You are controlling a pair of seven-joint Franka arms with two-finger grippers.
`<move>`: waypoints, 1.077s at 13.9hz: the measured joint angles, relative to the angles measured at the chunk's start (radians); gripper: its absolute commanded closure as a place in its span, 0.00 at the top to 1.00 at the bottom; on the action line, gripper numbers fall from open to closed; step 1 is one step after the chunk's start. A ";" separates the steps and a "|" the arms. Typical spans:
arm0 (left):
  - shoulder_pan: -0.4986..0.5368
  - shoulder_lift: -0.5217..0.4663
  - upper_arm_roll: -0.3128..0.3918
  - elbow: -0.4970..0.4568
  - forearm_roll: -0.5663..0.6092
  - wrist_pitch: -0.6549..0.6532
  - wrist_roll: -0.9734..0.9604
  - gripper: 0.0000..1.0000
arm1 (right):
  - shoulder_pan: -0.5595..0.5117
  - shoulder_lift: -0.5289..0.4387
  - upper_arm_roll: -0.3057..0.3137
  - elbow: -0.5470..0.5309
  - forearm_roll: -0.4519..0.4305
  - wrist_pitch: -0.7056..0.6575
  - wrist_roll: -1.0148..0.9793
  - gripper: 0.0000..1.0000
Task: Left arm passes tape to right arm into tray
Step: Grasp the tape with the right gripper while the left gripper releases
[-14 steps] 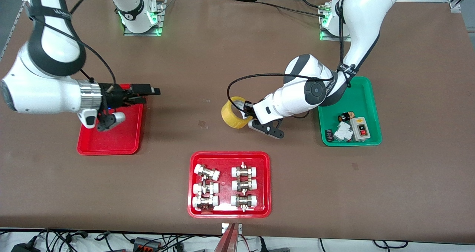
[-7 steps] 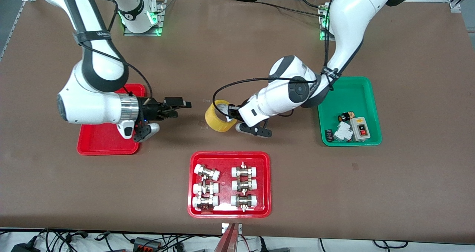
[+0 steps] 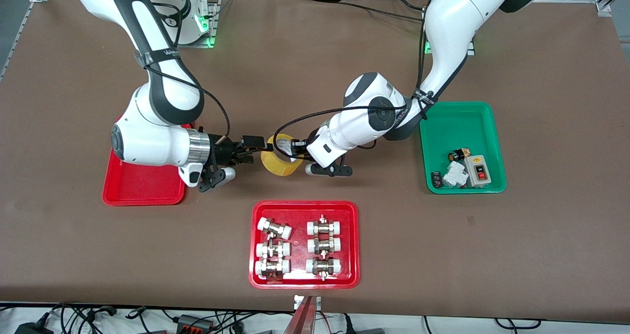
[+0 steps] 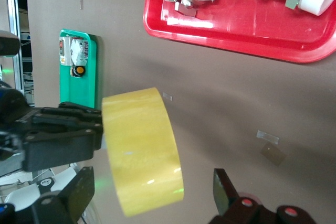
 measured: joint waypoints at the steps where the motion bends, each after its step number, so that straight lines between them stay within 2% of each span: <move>1: 0.000 0.000 0.001 0.001 0.000 0.000 -0.004 0.02 | 0.005 0.008 0.000 0.004 0.000 0.011 0.000 1.00; 3: 0.000 0.000 0.001 0.002 0.000 0.000 -0.005 0.03 | 0.013 0.013 0.000 0.009 0.000 0.026 0.000 1.00; 7: -0.001 0.000 0.002 0.002 0.000 0.000 -0.006 0.03 | 0.014 0.013 0.000 0.012 0.000 0.045 -0.001 0.36; 9: -0.002 0.003 0.007 0.002 0.000 0.002 -0.010 0.04 | 0.020 0.011 0.001 0.017 0.002 0.056 -0.003 0.10; 10: -0.001 0.004 0.009 0.004 0.000 0.002 -0.010 0.04 | 0.022 0.012 0.001 0.017 0.003 0.063 -0.004 0.00; 12: -0.001 0.004 0.009 0.004 0.000 0.003 -0.010 0.07 | 0.022 0.012 0.000 0.017 0.003 0.065 -0.005 0.00; 13: -0.001 0.004 0.009 0.004 0.000 0.003 -0.010 0.14 | 0.022 0.012 0.000 0.017 0.003 0.066 -0.005 0.00; 14: -0.001 0.004 0.009 0.005 0.000 0.003 -0.010 0.27 | 0.022 0.012 0.000 0.017 0.003 0.066 -0.006 0.00; 15: -0.001 0.004 0.009 0.005 0.000 0.003 -0.010 0.99 | 0.022 0.012 0.000 0.017 0.003 0.066 -0.006 0.00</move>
